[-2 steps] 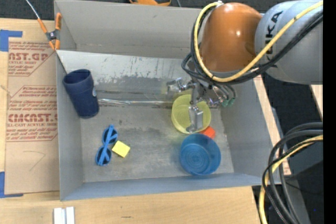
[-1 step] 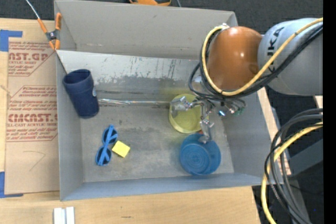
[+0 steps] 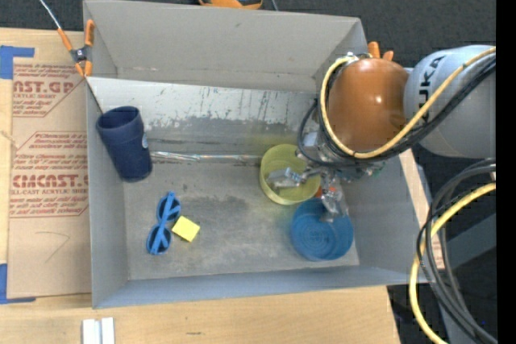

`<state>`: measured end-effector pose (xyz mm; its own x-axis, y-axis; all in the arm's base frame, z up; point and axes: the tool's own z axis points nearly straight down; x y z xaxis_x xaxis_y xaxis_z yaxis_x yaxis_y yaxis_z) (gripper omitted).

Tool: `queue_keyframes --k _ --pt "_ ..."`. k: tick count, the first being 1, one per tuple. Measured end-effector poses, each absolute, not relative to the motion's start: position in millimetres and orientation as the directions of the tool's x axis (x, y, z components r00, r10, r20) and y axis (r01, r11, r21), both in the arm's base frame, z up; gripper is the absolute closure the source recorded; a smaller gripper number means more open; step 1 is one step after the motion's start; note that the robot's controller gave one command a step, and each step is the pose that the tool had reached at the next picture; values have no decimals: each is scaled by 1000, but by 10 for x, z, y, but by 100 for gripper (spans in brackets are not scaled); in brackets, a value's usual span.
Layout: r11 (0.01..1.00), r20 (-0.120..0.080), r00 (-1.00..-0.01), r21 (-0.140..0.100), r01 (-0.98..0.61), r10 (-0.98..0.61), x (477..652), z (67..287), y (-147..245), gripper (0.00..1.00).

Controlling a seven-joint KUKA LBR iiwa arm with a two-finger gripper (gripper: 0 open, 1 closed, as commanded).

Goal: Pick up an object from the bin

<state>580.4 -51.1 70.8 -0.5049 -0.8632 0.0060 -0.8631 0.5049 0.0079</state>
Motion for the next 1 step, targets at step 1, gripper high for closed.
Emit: queue_keyframes --k 1 --pt "538 6 -538 9 -843 -843 5627 800 -1139 0"
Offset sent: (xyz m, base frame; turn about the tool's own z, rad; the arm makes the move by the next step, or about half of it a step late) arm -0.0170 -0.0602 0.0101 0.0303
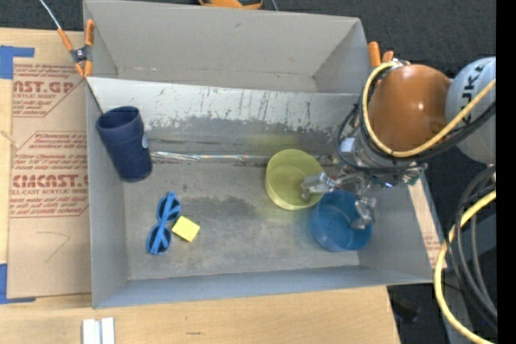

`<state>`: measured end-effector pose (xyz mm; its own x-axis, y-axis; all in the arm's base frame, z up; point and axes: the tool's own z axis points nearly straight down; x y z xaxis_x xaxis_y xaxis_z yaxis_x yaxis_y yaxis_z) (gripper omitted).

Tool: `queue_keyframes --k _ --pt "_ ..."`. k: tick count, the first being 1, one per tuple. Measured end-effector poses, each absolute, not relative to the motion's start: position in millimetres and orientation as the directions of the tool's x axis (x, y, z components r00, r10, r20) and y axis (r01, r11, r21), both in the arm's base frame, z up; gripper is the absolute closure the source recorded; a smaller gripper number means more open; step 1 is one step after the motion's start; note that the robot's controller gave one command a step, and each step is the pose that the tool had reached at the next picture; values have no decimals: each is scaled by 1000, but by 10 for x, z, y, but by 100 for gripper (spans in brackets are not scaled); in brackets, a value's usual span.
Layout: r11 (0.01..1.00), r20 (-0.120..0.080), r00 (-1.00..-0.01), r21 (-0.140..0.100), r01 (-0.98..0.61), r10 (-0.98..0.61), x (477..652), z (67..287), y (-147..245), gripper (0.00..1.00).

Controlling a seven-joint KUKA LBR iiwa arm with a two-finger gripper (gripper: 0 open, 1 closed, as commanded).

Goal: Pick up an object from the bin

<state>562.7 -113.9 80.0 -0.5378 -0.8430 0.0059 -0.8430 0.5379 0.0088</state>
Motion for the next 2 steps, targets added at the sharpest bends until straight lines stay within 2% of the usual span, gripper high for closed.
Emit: queue_keyframes --k 1,2 --pt "351 -17 -352 21 -936 -936 5923 703 -1186 0" --pt "717 -15 -718 29 -696 -696 5729 701 -1375 0"
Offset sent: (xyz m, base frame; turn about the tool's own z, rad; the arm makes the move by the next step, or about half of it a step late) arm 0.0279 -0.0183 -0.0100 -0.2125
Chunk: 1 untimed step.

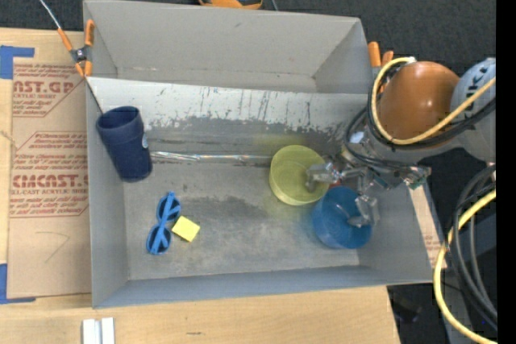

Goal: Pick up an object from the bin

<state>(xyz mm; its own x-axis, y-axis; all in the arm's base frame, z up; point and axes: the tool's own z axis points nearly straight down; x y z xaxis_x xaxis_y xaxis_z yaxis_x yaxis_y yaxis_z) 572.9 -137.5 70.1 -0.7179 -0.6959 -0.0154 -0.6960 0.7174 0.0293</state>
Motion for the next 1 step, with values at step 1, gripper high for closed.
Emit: queue_keyframes --k 1 --pt "523 -34 -524 41 -851 -851 5934 692 -1318 0"
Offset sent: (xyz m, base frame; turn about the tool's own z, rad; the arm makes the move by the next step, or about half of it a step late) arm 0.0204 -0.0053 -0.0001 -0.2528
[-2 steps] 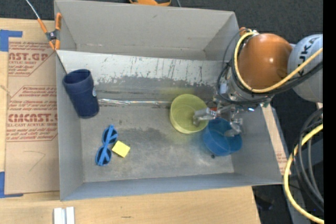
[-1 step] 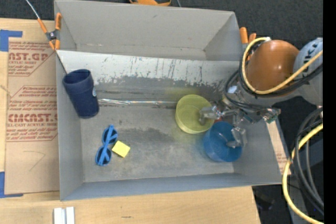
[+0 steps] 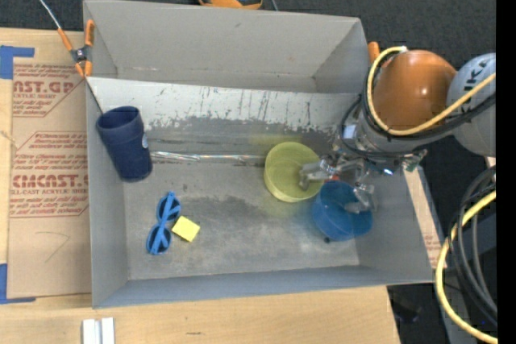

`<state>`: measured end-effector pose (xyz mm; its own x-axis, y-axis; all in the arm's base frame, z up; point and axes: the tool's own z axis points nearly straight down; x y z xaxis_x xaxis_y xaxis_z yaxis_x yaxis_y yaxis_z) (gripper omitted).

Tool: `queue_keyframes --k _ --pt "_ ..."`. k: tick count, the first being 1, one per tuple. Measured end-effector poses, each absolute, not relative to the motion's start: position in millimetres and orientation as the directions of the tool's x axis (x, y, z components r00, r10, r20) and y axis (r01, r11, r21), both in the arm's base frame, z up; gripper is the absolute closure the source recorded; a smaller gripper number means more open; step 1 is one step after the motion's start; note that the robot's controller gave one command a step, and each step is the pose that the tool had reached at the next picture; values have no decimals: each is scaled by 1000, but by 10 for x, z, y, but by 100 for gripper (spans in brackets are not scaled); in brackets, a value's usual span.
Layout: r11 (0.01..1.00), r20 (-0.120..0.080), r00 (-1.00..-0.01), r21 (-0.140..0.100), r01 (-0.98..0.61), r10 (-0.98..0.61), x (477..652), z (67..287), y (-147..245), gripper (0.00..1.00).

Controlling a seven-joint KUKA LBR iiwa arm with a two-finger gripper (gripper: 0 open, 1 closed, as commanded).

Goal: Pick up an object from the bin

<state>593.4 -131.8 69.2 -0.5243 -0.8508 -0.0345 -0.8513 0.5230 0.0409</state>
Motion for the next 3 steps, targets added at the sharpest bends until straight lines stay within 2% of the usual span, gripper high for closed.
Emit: queue_keyframes --k 1,2,3 --pt "523 -42 -524 32 -852 -851 5967 727 -1313 100" --pt "594 -44 -595 29 -804 -803 5656 2525 -1370 100" --pt "594 -43 -596 36 -803 -802 5646 2478 -1366 100"
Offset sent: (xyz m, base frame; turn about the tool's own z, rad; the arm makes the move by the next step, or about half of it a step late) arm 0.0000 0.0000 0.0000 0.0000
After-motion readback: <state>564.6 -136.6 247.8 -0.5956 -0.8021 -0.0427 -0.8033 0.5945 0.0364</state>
